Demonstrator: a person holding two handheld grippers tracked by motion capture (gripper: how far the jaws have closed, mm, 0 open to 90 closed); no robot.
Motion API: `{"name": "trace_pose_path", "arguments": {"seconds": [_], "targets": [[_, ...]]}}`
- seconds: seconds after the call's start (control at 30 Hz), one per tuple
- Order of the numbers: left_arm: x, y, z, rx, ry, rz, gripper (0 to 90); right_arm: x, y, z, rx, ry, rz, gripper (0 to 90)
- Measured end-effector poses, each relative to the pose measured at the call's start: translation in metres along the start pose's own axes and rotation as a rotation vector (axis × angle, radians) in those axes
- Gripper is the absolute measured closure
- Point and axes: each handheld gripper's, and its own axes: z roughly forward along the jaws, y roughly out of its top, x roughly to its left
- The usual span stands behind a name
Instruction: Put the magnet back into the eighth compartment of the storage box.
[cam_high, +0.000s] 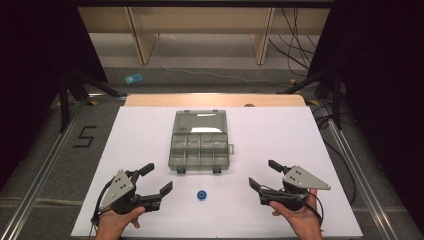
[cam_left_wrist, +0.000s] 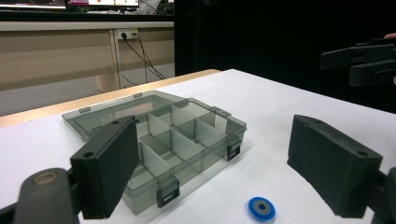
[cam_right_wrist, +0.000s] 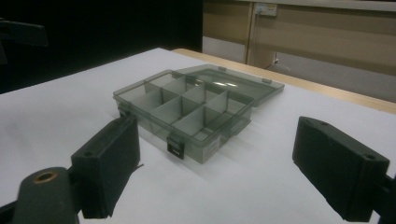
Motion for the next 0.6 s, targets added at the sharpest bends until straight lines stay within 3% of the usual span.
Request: {"name": "trace_pose_path", "arguments": {"seconds": [0.5, 0.6], "targets": [[0.0000, -0.0001, -0.0001, 0.000, 0.001, -0.002, 16.2, 0.0018, 0.0009, 0.0004, -0.001, 0.009, -0.012, 15.8], [0.0000, -0.0001, -0.0001, 0.001, 0.001, -0.002, 16.2, 0.0037, 0.0005, 0.0014, 0.001, 0.023, 0.007, 15.8]]}}
